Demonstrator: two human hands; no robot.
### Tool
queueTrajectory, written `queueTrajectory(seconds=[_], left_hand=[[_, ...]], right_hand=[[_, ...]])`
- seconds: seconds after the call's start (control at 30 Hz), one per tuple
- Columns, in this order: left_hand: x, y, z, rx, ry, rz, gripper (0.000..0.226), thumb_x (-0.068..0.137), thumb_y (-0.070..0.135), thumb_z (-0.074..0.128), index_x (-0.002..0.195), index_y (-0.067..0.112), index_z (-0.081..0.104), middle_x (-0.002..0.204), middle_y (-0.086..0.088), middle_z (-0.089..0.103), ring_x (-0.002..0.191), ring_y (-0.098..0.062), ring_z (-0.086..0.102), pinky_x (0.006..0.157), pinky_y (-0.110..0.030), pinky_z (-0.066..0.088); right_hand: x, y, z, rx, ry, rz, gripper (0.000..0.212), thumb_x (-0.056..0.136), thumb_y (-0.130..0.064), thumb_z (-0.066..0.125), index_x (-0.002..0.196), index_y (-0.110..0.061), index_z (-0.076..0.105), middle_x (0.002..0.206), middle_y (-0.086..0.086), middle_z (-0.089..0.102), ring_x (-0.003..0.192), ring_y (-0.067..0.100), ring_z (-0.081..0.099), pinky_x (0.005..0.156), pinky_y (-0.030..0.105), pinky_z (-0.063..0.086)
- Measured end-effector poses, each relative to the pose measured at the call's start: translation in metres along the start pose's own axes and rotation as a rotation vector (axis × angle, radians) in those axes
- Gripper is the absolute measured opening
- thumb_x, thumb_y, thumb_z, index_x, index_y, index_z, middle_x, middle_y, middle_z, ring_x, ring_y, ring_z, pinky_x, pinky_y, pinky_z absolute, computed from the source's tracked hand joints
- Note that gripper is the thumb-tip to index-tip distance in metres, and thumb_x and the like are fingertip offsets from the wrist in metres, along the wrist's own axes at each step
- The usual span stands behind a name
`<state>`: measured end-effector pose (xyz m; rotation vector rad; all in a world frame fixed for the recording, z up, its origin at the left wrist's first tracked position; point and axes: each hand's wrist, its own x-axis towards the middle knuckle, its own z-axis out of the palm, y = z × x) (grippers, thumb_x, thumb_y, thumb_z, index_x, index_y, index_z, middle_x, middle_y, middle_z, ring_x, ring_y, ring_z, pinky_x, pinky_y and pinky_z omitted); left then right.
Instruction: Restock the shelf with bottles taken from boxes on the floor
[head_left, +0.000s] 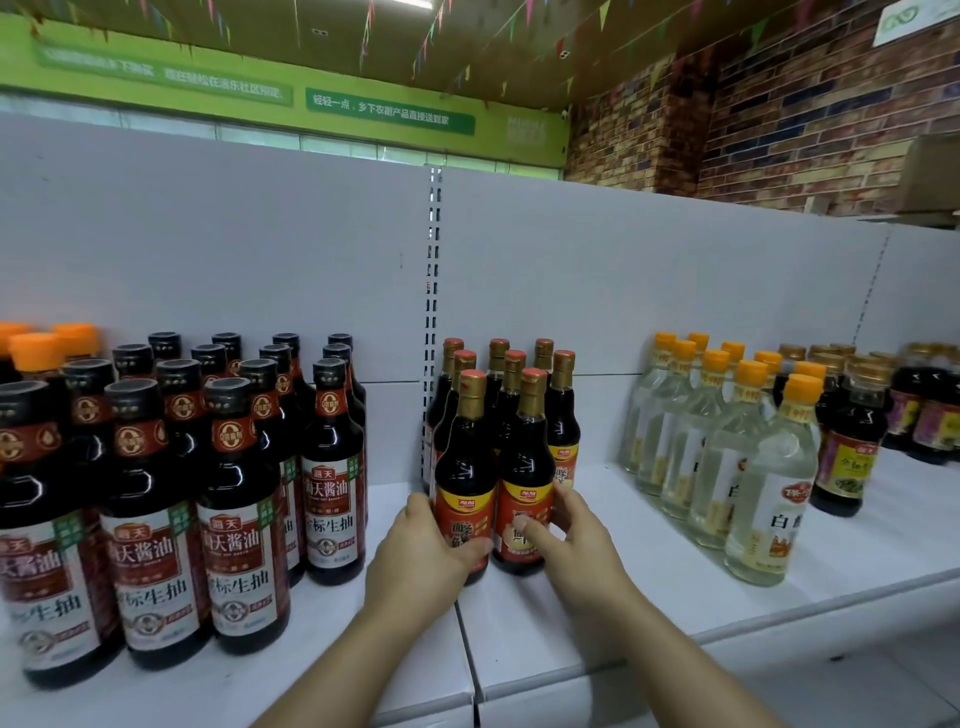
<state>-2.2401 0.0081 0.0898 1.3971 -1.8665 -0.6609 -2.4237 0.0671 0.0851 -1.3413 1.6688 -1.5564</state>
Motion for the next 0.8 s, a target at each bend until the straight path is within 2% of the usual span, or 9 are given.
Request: queueTrajectory(seconds=[0.23, 0.47, 0.6, 0.7, 0.73, 0.8], left_hand=[[0.008, 0.003, 0.008, 0.026, 0.046, -0.009, 0.068, 0.069, 0.066, 0.078, 0.111, 0.025, 0.043, 0.113, 0.005, 0.060, 0.101, -0.022, 0.065, 0.085, -0.042, 0.056], [0.010, 0.006, 0.014, 0.014, 0.057, -0.032, 0.071, 0.072, 0.063, 0.079, 0.117, 0.022, 0.042, 0.119, 0.002, 0.059, 0.108, -0.025, 0.063, 0.087, -0.041, 0.055], [0.011, 0.008, 0.014, -0.023, 0.041, -0.051, 0.073, 0.071, 0.064, 0.080, 0.119, 0.023, 0.043, 0.121, 0.002, 0.059, 0.111, -0.025, 0.062, 0.089, -0.044, 0.055], [0.007, 0.003, 0.011, -0.113, -0.006, -0.086, 0.087, 0.066, 0.066, 0.083, 0.130, 0.023, 0.042, 0.129, 0.003, 0.056, 0.116, -0.021, 0.060, 0.093, -0.043, 0.054], [0.006, -0.001, 0.011, -0.172, -0.013, -0.096, 0.091, 0.067, 0.065, 0.084, 0.135, 0.022, 0.041, 0.133, 0.003, 0.054, 0.118, -0.020, 0.059, 0.093, -0.040, 0.053], [0.000, -0.001, 0.008, -0.271, 0.039, -0.120, 0.087, 0.073, 0.061, 0.082, 0.138, 0.020, 0.041, 0.137, 0.002, 0.051, 0.115, -0.017, 0.056, 0.089, -0.034, 0.047]], right_hand=[[0.008, 0.002, -0.003, -0.046, -0.063, -0.027, 0.056, 0.095, -0.030, 0.073, 0.146, -0.034, 0.050, 0.135, -0.016, 0.066, 0.126, 0.004, 0.061, 0.111, 0.045, 0.049], [0.019, 0.007, -0.002, -0.041, -0.121, -0.022, 0.056, 0.099, -0.028, 0.067, 0.150, -0.034, 0.044, 0.137, -0.016, 0.065, 0.125, 0.005, 0.062, 0.113, 0.046, 0.047], [0.020, 0.001, -0.005, -0.052, -0.143, 0.024, 0.061, 0.093, -0.041, 0.072, 0.148, -0.037, 0.046, 0.133, -0.016, 0.067, 0.121, 0.007, 0.064, 0.111, 0.045, 0.048], [0.010, -0.006, -0.010, -0.132, -0.045, 0.058, 0.058, 0.090, -0.042, 0.076, 0.140, -0.035, 0.048, 0.124, -0.016, 0.065, 0.110, 0.006, 0.064, 0.096, 0.032, 0.050], [0.004, -0.009, -0.013, -0.153, 0.006, 0.062, 0.057, 0.090, -0.043, 0.076, 0.139, -0.034, 0.048, 0.120, -0.015, 0.062, 0.104, 0.005, 0.063, 0.090, 0.030, 0.048], [-0.005, -0.016, -0.021, -0.181, 0.090, 0.064, 0.058, 0.090, -0.048, 0.074, 0.140, -0.027, 0.053, 0.118, -0.012, 0.062, 0.098, 0.003, 0.060, 0.087, 0.031, 0.047]])
